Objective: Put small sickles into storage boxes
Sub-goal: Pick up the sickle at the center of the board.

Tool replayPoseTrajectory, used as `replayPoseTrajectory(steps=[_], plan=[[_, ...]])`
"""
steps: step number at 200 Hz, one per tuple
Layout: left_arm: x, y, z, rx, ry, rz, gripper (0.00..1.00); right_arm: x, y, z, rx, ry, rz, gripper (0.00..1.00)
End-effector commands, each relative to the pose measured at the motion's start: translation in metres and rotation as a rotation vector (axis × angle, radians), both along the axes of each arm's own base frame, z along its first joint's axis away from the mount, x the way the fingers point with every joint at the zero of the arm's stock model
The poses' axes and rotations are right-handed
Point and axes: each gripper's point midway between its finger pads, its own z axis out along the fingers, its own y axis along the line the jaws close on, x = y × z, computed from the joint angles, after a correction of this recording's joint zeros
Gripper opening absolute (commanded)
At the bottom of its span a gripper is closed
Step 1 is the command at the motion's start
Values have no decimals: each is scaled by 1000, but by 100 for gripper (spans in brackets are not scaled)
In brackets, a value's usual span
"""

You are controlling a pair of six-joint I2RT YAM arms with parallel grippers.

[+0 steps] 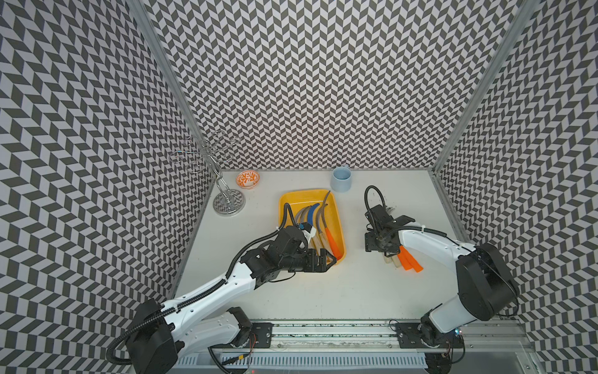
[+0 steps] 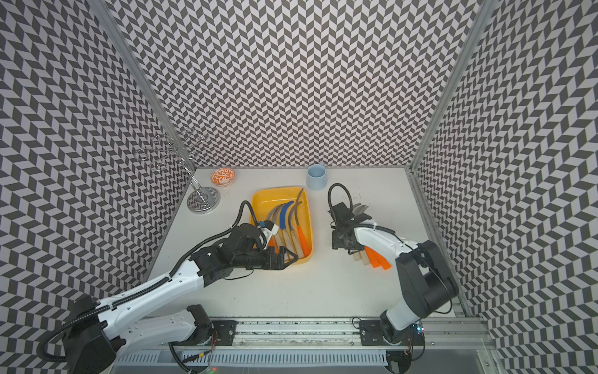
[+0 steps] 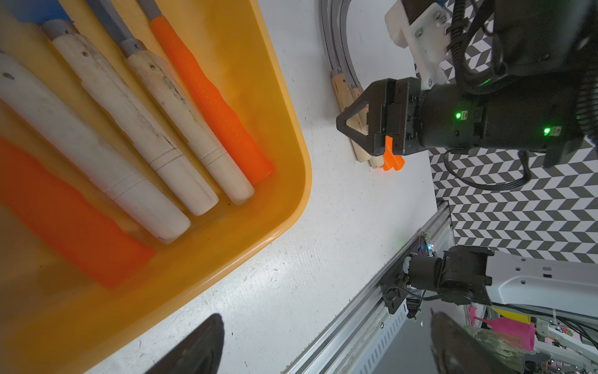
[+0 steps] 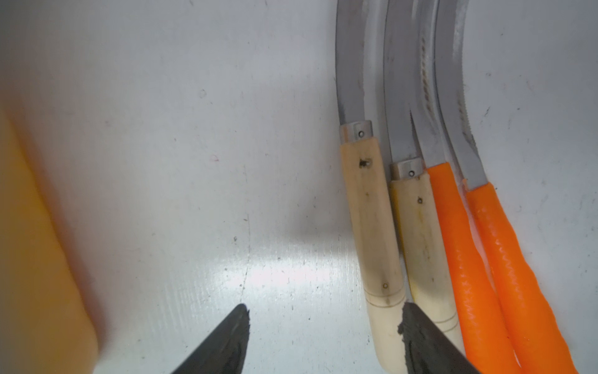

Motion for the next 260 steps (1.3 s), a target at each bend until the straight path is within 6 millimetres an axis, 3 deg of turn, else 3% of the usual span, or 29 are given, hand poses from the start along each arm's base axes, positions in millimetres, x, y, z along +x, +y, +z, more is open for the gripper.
replayPoseTrajectory(steps=[1, 51, 102, 174, 205, 260], plan=[[5, -6, 12, -18, -39, -10, 100, 10, -5, -1, -36, -22, -3, 73], [5, -3, 9, -9, -35, -6, 100, 10, -3, -17, -36, 8, 8, 72], [5, -3, 7, -7, -31, -4, 100, 6, -1, -33, -28, 35, 15, 63], [4, 0, 11, -8, -33, 2, 100, 6, 1, -41, -23, 47, 24, 23], [8, 4, 15, -7, -42, 13, 100, 11, 3, -36, -20, 41, 31, 9], [22, 17, 29, 5, -74, 36, 100, 22, 11, -3, 9, -4, 44, 5]])
